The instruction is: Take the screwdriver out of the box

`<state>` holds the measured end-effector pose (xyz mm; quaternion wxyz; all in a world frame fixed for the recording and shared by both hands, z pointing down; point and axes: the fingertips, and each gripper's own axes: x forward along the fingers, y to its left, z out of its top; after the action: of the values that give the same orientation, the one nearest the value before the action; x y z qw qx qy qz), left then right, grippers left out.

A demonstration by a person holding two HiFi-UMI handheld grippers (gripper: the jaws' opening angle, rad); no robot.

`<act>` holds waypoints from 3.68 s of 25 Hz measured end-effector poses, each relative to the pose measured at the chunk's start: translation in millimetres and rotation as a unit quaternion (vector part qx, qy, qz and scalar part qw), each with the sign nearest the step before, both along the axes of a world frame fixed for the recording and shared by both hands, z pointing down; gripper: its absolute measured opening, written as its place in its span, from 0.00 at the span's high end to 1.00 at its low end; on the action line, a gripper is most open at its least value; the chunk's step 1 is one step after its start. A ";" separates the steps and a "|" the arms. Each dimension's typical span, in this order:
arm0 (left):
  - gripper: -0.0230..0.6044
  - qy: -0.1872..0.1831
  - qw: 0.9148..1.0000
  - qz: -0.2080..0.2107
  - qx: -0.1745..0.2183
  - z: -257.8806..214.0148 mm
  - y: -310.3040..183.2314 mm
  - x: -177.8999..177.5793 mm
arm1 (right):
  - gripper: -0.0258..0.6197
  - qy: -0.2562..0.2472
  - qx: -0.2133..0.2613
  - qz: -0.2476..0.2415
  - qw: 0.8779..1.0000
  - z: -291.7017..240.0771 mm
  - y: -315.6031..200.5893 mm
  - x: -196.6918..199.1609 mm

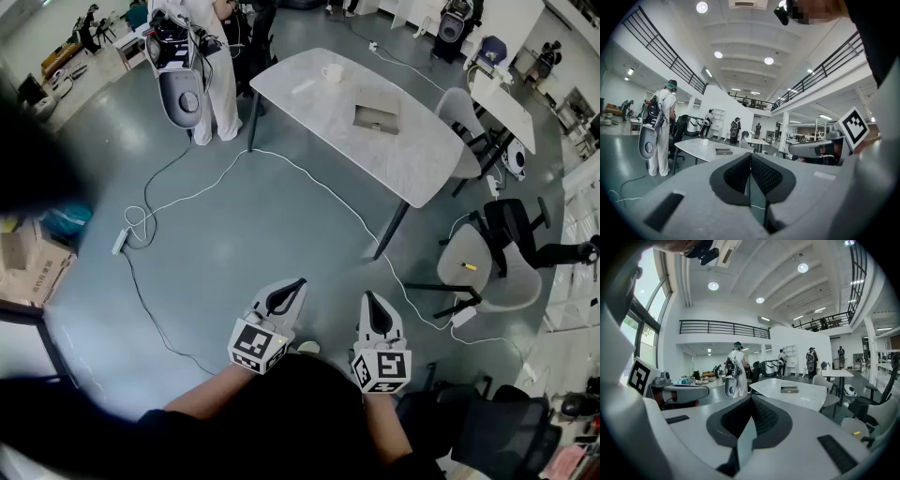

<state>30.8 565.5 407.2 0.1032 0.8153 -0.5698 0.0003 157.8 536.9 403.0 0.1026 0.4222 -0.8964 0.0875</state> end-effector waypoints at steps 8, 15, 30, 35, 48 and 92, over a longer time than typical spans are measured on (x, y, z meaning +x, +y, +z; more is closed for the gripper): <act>0.94 0.000 1.000 -0.006 0.007 4.5 -15.9 19.4 | 0.96 -0.047 -0.001 -0.008 0.999 10.4 -10.4 20.4; 0.94 -0.004 1.000 -0.025 -0.013 13.9 -37.3 19.3 | 0.96 -0.055 -0.017 -0.016 0.998 21.7 -30.5 29.8; 0.94 0.026 0.999 0.012 -0.019 46.4 -227.0 -66.1 | 0.96 -0.024 -0.061 0.004 0.998 60.1 -197.2 -48.1; 0.94 0.033 0.999 0.027 -0.019 36.0 -321.0 -121.0 | 0.96 -0.021 -0.067 0.017 0.997 44.4 -279.3 -98.8; 0.94 0.049 0.992 0.113 -0.028 38.0 -434.2 -177.6 | 0.96 -0.012 -0.078 0.077 0.994 40.0 -385.2 -165.9; 0.93 -0.129 0.929 0.211 -0.275 263.7 -893.6 -10.4 | 0.96 -0.088 -0.153 0.087 0.980 113.7 -797.1 -41.4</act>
<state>20.4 -328.1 670.9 0.2463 0.8495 -0.3703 0.2840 116.4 -260.3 516.8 0.0788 0.4688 -0.8376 0.2690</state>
